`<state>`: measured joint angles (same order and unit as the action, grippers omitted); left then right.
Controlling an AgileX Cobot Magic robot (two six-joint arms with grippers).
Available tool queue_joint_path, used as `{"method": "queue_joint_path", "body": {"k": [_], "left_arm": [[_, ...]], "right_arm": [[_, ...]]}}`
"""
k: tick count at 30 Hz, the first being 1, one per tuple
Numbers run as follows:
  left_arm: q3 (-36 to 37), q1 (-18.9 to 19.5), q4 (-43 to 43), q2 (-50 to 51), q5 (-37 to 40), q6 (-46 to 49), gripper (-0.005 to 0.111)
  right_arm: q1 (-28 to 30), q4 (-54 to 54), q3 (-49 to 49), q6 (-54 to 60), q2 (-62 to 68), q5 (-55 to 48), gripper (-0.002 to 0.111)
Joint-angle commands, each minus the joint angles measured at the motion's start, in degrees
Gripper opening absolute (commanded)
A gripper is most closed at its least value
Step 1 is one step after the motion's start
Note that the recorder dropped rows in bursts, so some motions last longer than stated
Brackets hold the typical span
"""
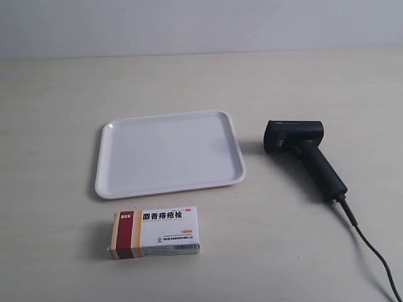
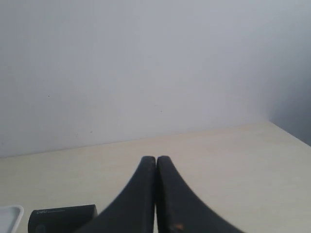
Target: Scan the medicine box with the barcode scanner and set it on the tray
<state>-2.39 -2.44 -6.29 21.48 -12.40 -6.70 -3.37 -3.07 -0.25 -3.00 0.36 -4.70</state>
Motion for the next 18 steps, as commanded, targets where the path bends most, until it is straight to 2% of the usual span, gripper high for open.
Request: {"method": "queue_joint_path", "body": {"k": [1,4,6,12,15,18], "left_arm": [[-2.5,0.1,2.3,13.5,-3.2,0.4,0.0],[-4.7,0.0,7.2,22.7,-3.2,0.3,0.0],[-5.9,-1.3,12.9,27.9,-3.2,-3.9,0.0],[-11.0,-8.8,46.0,43.1,-5.9,-30.9,0.0],[-13.8,-11.0,64.3,49.1,-14.7,-42.5,0.0],[-16.5,-11.5,76.6,54.2,-26.5,-46.3,0.0]], "right_arm": [[0.4,0.1,0.3,0.0,-0.4,0.9,0.001],[0.4,0.1,0.3,0.0,-0.4,0.9,0.001],[0.4,0.1,0.3,0.0,-0.4,1.4,0.001],[0.4,0.1,0.3,-1.1,-0.4,6.2,0.001],[0.4,0.1,0.3,-9.1,-0.4,6.4,0.001],[0.4,0.1,0.3,-18.7,-0.4,6.4,0.001]]}}
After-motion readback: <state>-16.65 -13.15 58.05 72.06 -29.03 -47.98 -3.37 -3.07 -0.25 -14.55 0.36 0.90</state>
